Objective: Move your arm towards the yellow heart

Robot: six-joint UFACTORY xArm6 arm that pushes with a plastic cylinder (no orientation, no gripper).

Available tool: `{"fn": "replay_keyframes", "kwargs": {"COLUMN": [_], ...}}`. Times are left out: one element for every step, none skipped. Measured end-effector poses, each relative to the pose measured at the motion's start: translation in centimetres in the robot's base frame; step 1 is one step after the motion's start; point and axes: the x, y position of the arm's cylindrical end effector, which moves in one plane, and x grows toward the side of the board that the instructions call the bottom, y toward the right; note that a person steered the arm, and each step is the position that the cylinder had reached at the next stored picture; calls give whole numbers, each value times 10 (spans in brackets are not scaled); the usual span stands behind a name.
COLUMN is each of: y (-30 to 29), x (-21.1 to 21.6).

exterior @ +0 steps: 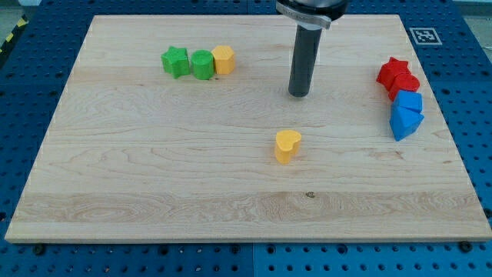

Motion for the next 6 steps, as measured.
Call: {"fn": "replay_keyframes", "kwargs": {"y": [2, 16, 27, 32, 16, -27], "x": [29, 62, 94, 119, 133, 134]}}
